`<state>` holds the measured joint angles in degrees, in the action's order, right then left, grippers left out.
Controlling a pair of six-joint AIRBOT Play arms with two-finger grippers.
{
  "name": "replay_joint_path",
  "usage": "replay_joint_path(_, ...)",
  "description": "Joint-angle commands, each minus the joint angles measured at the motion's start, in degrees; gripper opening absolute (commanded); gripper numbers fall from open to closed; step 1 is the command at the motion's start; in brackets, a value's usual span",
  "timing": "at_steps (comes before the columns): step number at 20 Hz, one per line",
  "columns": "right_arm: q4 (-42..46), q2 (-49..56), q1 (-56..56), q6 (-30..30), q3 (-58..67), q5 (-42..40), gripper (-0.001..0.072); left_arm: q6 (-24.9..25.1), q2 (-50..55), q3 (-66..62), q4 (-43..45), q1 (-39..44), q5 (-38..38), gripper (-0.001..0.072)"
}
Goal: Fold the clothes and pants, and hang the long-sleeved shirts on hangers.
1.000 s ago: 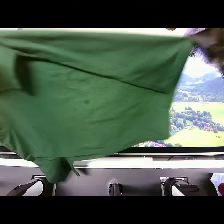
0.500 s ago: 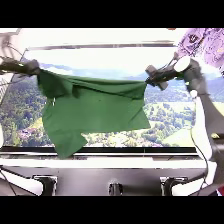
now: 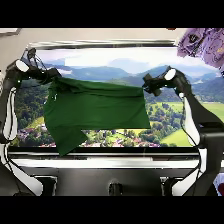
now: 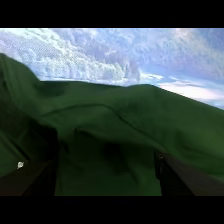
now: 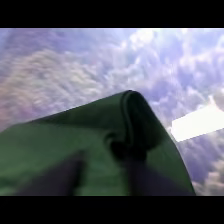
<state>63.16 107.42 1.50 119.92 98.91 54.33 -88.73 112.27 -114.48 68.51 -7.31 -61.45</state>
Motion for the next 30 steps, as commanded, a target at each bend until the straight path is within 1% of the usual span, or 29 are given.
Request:
replay_joint_path(1,0.5,-6.7,-4.2,-9.1,0.1,7.8,0.0441,-0.9,-2.9,-2.7,0.1,-2.9,-8.4,0.0647)
replay_joint_path(2,1.9,-8.9,-6.0,-13.0,0.0,10.9,0.0442,-0.9,-4.8,-2.7,0.3,-4.5,-11.5,0.0645)
replay_joint_path(4,2.8,-12.6,-10.3,-24.6,0.0,16.0,0.0443,-0.7,-8.2,-2.7,0.9,-8.1,-17.2,0.0646)
replay_joint_path(5,2.3,-13.9,-12.9,-29.5,0.0,19.8,0.0466,-0.9,-10.1,-1.9,0.4,-10.3,-18.4,0.0645)
replay_joint_path(6,1.2,-14.6,-15.3,-33.5,-0.1,24.4,0.0511,-0.9,-12.2,-0.3,0.1,-12.1,-18.8,0.0646)
replay_joint_path(7,-0.3,-14.8,-17.9,-37.9,-0.6,29.6,0.0510,-0.9,-14.4,2.1,0.0,-13.9,-19.8,0.0644)
replay_joint_path(8,-3.9,-15.1,-20.7,-39.7,-2.2,32.3,0.0510,-1.5,-16.5,4.8,-0.2,-15.3,-20.5,0.0644)
replay_joint_path(9,-10.1,-15.7,-23.8,-41.8,-5.5,32.5,0.0520,-1.6,-19.0,8.7,-0.6,-16.6,-20.3,0.0644)
replay_joint_path(10,-12.3,-15.8,-25.8,-43.3,-8.9,34.2,0.0572,-1.6,-21.2,12.4,-0.7,-17.5,-20.0,0.0644)
replay_joint_path(11,-12.3,-15.8,-26.8,-43.9,-12.6,35.6,0.0573,-1.6,-23.2,16.4,-0.7,-18.3,-19.6,0.0644)
replay_joint_path(12,-13.4,-15.9,-27.6,-44.0,-16.8,35.3,0.0613,-1.8,-24.7,19.6,-0.6,-18.8,-19.6,0.0644)
replay_joint_path(15,-15.7,-15.8,-26.8,-47.7,-28.1,31.4,0.0673,-1.8,-26.3,25.3,-0.6,-19.0,-20.1,0.0644)
replay_joint_path(19,-16.9,-15.7,-23.1,-51.4,-37.0,23.2,0.0673,-1.8,-25.8,26.6,-0.6,-18.9,-20.1,0.0644)
replay_joint_path(25,-18.6,-11.7,-16.5,-53.2,-38.9,20.9,0.0673,-1.8,-25.5,26.6,-0.6,-18.9,-20.2,0.0644)
replay_joint_path(27,-19.1,-11.6,-15.5,-53.2,-38.9,19.7,0.0672,-1.8,-25.5,26.6,-0.6,-18.9,-20.2,0.0644)
replay_joint_path(30,-18.8,-11.6,-15.2,-52.2,-38.9,20.5,0.0670,-1.7,-25.4,26.6,-0.6,-18.9,-20.2,0.0644)
